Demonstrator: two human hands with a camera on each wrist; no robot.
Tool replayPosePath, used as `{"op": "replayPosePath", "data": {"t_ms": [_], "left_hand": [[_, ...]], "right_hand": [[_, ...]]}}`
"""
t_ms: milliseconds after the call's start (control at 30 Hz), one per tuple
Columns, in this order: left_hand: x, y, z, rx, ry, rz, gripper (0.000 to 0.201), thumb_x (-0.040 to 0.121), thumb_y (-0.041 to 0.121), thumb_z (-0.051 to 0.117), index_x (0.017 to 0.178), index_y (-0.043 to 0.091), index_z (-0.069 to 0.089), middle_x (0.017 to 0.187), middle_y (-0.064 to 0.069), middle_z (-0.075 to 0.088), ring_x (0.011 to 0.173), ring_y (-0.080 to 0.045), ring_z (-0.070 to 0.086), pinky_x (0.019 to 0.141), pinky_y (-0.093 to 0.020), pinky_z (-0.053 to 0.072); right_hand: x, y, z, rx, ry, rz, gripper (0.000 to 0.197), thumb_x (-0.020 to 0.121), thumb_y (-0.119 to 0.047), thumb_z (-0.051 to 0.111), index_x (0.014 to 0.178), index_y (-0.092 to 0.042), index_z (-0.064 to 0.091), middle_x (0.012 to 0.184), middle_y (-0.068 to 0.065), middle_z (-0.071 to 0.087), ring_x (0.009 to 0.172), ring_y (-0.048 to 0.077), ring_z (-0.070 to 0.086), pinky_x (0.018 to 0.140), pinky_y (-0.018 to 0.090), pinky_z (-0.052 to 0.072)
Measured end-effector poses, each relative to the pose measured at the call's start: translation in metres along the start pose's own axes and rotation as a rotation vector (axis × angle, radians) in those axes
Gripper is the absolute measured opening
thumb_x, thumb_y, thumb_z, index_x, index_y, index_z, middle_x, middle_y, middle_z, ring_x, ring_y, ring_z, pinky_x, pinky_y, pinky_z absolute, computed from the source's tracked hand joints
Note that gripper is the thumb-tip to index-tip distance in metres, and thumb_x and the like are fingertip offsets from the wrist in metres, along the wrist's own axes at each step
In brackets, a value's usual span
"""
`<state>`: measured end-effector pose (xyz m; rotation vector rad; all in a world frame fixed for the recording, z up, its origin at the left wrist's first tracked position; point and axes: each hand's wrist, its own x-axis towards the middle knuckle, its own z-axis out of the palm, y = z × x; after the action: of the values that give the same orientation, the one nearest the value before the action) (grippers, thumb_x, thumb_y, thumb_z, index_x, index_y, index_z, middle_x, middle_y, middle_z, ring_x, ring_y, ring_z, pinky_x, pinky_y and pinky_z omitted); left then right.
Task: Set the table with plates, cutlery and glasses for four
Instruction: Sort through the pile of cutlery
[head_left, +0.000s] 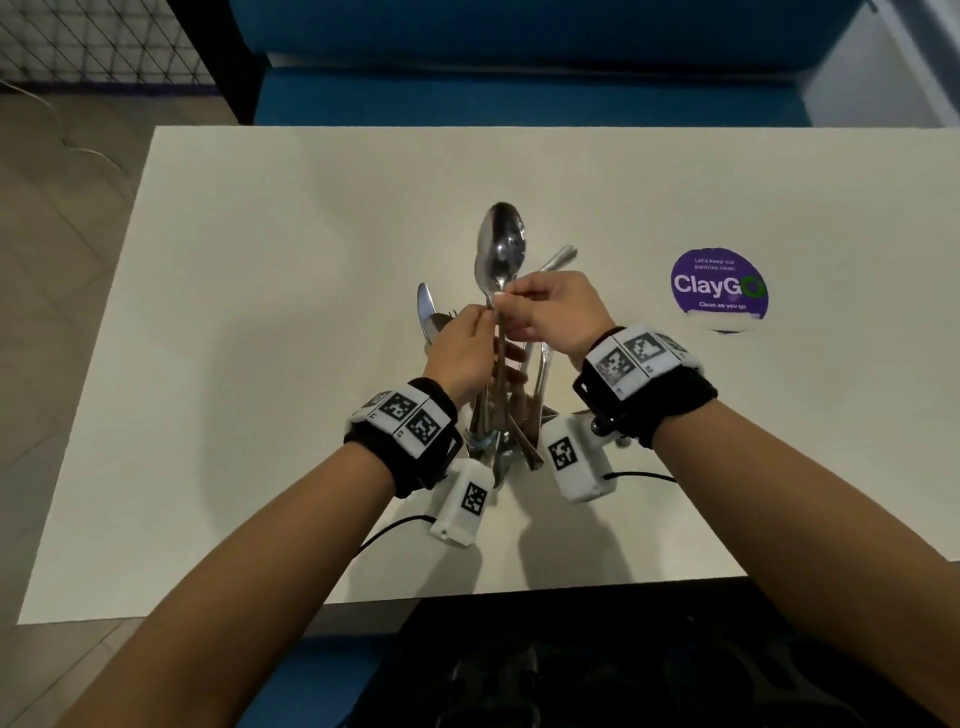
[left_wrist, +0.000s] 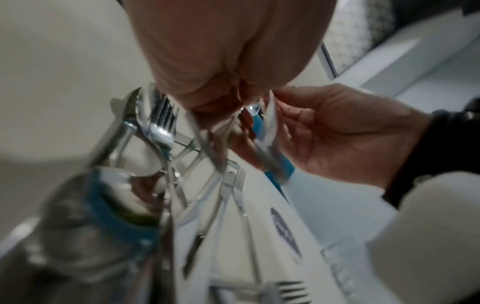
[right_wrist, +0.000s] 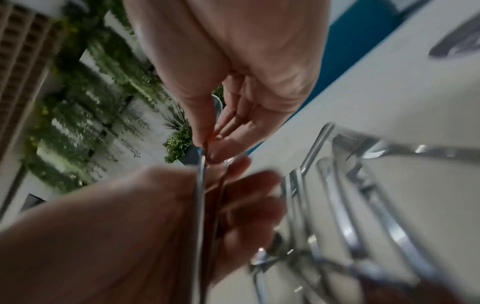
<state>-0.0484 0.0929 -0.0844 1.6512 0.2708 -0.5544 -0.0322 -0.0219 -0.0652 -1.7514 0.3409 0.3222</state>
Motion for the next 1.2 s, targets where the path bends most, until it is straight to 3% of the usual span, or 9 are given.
{"op": "replayPosePath", "data": {"t_ms": [100, 233, 367, 433, 533, 733, 867, 1000, 1200], "left_hand": [[0.000, 0.001, -0.002, -0.131, 0.057, -0.026, 0.032, 0.104, 0.026, 0.026, 0.107, 0.005, 0.049, 0.070, -0.010, 0.061, 0.034, -0.011, 0.051, 0.038, -0.022, 0.042], [0.002, -0.003, -0.014, -0.227, 0.136, -0.085, 0.036, 0.103, 0.030, 0.028, 0.087, 0.011, 0.053, 0.055, -0.003, 0.043, 0.028, -0.005, 0.030, 0.033, -0.015, 0.025], [0.008, -0.012, -0.040, 0.045, 0.229, -0.032, 0.039, 0.102, 0.035, 0.034, 0.092, 0.009, 0.060, 0.055, 0.001, 0.041, 0.041, -0.012, 0.033, 0.042, -0.023, 0.028], [0.011, -0.021, -0.052, 0.183, 0.254, -0.021, 0.037, 0.099, 0.039, 0.038, 0.085, 0.010, 0.056, 0.061, -0.001, 0.043, 0.047, -0.015, 0.033, 0.047, -0.025, 0.028], [0.010, -0.031, -0.057, 0.301, 0.255, -0.014, 0.037, 0.096, 0.041, 0.043, 0.070, 0.015, 0.044, 0.067, -0.002, 0.044, 0.053, -0.017, 0.033, 0.058, -0.032, 0.031], [0.004, -0.040, -0.047, 0.357, 0.219, 0.000, 0.039, 0.096, 0.045, 0.042, 0.074, 0.013, 0.045, 0.071, -0.005, 0.048, 0.062, -0.023, 0.040, 0.062, -0.036, 0.036], [0.006, -0.042, -0.043, 0.437, 0.202, 0.002, 0.035, 0.096, 0.042, 0.042, 0.077, 0.013, 0.047, 0.071, -0.001, 0.051, 0.069, -0.022, 0.047, 0.064, -0.033, 0.040], [0.009, -0.042, -0.039, 0.445, 0.199, 0.016, 0.026, 0.096, 0.036, 0.045, 0.086, 0.013, 0.052, 0.075, 0.000, 0.055, 0.075, -0.020, 0.051, 0.064, -0.028, 0.036], [0.014, -0.036, -0.032, 0.319, 0.173, -0.012, 0.023, 0.100, 0.025, 0.039, 0.099, 0.014, 0.059, 0.065, 0.002, 0.056, 0.078, -0.021, 0.057, 0.073, -0.036, 0.045]], "right_hand": [[0.009, -0.001, 0.011, -0.015, -0.010, -0.010, 0.008, 0.083, -0.011, 0.070, 0.077, -0.013, 0.065, 0.068, 0.002, 0.067, 0.062, 0.014, 0.066, 0.072, 0.031, 0.059], [0.013, 0.006, 0.018, -0.182, -0.009, -0.043, 0.009, 0.083, -0.016, 0.070, 0.089, -0.009, 0.070, 0.068, 0.002, 0.067, 0.059, 0.013, 0.064, 0.068, 0.027, 0.059], [0.009, 0.020, 0.014, -0.477, 0.003, -0.005, 0.013, 0.083, -0.022, 0.070, 0.088, -0.010, 0.070, 0.070, 0.000, 0.065, 0.058, 0.011, 0.060, 0.061, 0.023, 0.055], [0.004, 0.028, 0.013, -0.742, -0.080, 0.050, 0.021, 0.081, -0.029, 0.072, 0.087, -0.010, 0.069, 0.073, 0.000, 0.064, 0.063, 0.010, 0.060, 0.060, 0.019, 0.050], [-0.003, 0.039, 0.021, -0.954, -0.136, 0.062, 0.032, 0.078, -0.036, 0.073, 0.088, -0.006, 0.068, 0.081, 0.004, 0.066, 0.077, 0.017, 0.064, 0.069, 0.025, 0.052], [-0.004, 0.044, 0.028, -0.975, -0.132, 0.079, 0.023, 0.083, -0.026, 0.069, 0.088, -0.004, 0.069, 0.068, 0.002, 0.057, 0.071, 0.018, 0.057, 0.054, 0.021, 0.041], [-0.002, 0.039, 0.005, -0.857, -0.051, 0.088, 0.021, 0.086, -0.027, 0.066, 0.087, -0.007, 0.073, 0.079, 0.005, 0.069, 0.068, 0.012, 0.061, 0.061, 0.019, 0.046], [0.001, 0.044, -0.027, -0.752, 0.116, 0.167, 0.022, 0.085, -0.025, 0.067, 0.085, -0.004, 0.073, 0.083, 0.009, 0.073, 0.080, 0.019, 0.070, 0.077, 0.029, 0.056], [0.008, 0.056, -0.039, -0.899, 0.125, 0.302, 0.029, 0.076, -0.027, 0.076, 0.092, -0.003, 0.070, 0.088, 0.011, 0.072, 0.083, 0.023, 0.069, 0.068, 0.025, 0.050]]}}
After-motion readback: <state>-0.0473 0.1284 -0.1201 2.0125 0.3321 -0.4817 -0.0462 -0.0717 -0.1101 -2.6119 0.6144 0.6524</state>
